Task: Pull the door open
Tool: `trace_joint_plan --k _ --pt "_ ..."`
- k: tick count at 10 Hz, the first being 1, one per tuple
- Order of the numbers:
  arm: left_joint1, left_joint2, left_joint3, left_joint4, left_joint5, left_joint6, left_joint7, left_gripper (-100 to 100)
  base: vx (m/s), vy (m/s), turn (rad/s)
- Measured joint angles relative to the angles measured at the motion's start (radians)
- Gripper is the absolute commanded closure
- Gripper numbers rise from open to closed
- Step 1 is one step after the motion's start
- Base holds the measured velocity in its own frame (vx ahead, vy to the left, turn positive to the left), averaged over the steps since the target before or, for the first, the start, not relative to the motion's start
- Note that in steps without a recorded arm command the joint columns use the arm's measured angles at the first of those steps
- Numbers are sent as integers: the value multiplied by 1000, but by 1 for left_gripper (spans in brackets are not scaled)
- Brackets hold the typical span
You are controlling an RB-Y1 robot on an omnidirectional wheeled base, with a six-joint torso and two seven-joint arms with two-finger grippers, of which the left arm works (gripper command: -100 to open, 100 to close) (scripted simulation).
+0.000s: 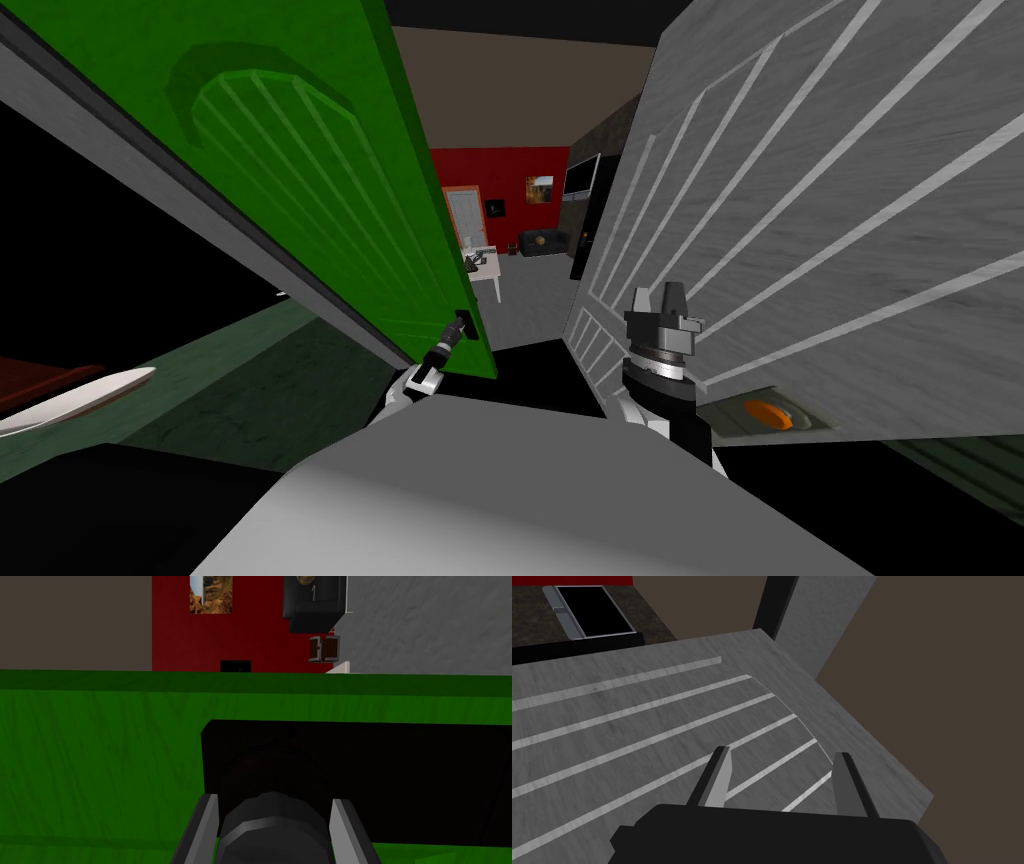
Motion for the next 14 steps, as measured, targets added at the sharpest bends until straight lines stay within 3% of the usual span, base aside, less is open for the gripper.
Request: trace_joint_plan --k 4,6,10,13,14 --pt "41 46 -32 -24 -2 -39 38 100 -161 69 -71" --pt "51 56 -38 -24 -3 -49 46 100 -187 69 -155" --pt "81 108 -58 -31 -6 -107 86 100 -219 118 -129" --pt "102 137 -74 -26 -9 -147 109 100 -164 82 -77" --pt "105 137 -77 -24 -10 -149 110 100 -144 64 -152"
